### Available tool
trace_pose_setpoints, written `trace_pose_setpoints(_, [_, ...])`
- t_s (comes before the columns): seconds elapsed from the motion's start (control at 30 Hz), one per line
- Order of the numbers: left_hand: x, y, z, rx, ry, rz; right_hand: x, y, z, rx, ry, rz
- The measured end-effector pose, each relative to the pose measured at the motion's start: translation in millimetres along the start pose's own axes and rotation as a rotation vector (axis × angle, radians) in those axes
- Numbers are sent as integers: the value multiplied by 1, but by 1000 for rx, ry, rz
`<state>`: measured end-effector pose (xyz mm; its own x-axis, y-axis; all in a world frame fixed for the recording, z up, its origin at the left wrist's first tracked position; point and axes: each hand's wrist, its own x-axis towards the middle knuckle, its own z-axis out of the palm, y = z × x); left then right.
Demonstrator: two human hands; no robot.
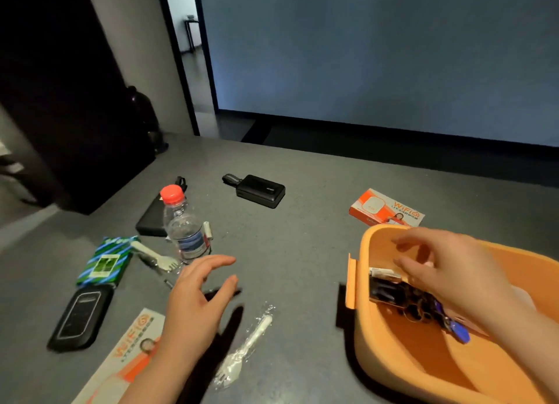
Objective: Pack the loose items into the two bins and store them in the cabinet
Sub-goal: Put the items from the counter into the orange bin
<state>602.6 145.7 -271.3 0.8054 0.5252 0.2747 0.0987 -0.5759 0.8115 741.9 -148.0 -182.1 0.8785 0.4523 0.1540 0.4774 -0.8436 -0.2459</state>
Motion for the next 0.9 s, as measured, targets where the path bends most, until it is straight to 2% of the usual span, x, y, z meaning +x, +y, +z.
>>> trace_pose_setpoints(0.07, [-16, -16, -24, 24, 50, -75, -14, -20, -12, 161, 124, -56])
trace_pose_setpoints(0.17, [-43, -34, -42, -9, 107, -187, -36, -52, -8, 266, 226, -232])
trace_pose_setpoints(0.3, [-66, -41, -48, -12, 138, -215, -58, -90, 25, 438, 305, -425])
trace_pose_setpoints(0.4, [-70, -43, -55, 26, 129, -218, -60, -106, 60, 436, 201, -548])
trace_pose_setpoints(0.5, [-66, -54, -69, 298, 110, -177, -50, -112, 99, 305, 0, -574])
trace_pose_setpoints(0.57, [-64, -59, -76, 442, 12, -245, -43, -117, 126, 239, -151, -569])
trace_pose_setpoints(0.63, [-65, -60, -81, 468, -87, -353, -37, -124, 148, 189, -269, -569])
trace_pose_setpoints(0.73, [-68, -62, -80, 490, -139, -385, -32, -132, 169, 181, -321, -557])
trace_pose_setpoints(0.9, [-71, -66, -77, 500, -141, -404, -30, -140, 169, 153, -301, -514])
